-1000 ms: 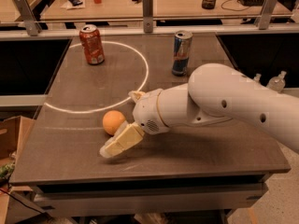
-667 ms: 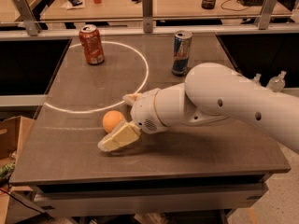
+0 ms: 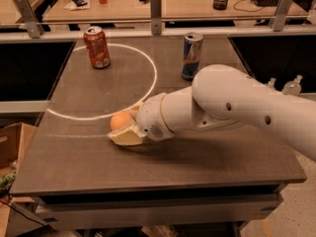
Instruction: Pick orange
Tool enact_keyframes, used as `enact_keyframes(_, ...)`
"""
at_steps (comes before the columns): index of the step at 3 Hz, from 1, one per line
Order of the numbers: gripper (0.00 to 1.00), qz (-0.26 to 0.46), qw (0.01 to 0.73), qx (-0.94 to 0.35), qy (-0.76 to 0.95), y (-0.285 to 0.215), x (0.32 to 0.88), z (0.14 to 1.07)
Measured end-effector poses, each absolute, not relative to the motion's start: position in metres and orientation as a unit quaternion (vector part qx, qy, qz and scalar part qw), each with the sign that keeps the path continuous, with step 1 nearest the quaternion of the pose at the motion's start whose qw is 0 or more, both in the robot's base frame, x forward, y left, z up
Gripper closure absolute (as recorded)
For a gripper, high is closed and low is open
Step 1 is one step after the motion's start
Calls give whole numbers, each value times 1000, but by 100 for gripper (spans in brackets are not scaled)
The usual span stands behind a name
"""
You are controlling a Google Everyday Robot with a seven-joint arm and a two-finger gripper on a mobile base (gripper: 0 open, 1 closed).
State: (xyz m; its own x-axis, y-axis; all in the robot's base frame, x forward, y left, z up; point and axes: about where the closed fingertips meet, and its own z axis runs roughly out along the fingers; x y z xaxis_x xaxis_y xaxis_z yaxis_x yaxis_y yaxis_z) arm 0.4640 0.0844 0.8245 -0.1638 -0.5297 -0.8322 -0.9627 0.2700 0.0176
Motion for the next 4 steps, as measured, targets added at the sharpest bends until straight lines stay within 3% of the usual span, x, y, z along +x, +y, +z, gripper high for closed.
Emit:
enact_keyframes(1, 87, 295, 374, -527, 704, 86, 464, 827)
enact_keyframes(2, 100, 302, 399, -515, 696, 88, 472, 846)
enact_keyframes(4, 100, 353, 433, -482, 675, 85, 494, 894)
